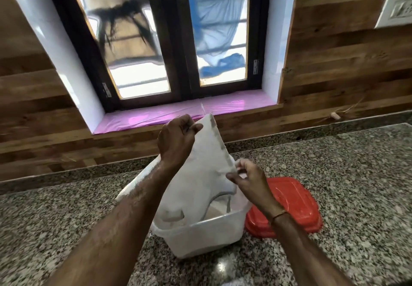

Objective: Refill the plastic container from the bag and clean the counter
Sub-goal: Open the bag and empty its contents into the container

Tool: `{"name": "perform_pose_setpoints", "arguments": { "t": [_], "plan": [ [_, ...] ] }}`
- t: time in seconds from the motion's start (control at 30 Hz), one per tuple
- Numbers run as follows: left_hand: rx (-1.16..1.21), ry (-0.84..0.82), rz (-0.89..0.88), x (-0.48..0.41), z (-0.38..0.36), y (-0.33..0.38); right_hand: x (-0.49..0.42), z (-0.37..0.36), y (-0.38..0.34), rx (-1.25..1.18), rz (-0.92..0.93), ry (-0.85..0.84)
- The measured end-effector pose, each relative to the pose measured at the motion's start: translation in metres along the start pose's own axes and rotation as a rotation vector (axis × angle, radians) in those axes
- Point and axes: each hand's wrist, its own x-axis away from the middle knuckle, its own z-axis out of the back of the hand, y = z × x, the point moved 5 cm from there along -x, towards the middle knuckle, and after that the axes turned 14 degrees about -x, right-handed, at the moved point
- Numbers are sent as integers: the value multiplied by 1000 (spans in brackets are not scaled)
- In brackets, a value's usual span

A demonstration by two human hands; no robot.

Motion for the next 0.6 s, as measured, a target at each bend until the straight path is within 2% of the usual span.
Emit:
{"name": "perform_pose_setpoints", "arguments": {
  "t": [0.07, 0.13, 0.2, 0.3, 0.47, 0.53, 0.6],
  "plan": [
    [-67, 2, -138, 3, 3, 9, -7, 0, -17, -183, 8, -71],
    [-106, -14, -270, 10, 1, 22, -16, 0, -40, -212, 91, -25],
    [-123, -41, -324, 15, -2, 32, -26, -7, -57, -203, 131, -7],
    [-127, -84, -286, 15, 4, 30, -33, -12, -58, -358, 59, 3],
    [-175, -223, -217, 24, 16, -17, -37, -13, -41, -753, -122, -13],
    [-207, -216, -200, 30, 15, -27, -37, -18, -33, -816, -180, -22],
    [-227, -194, -193, 31, 16, -27, -38, -21, -34, -752, -150, -11]
  ]
}}
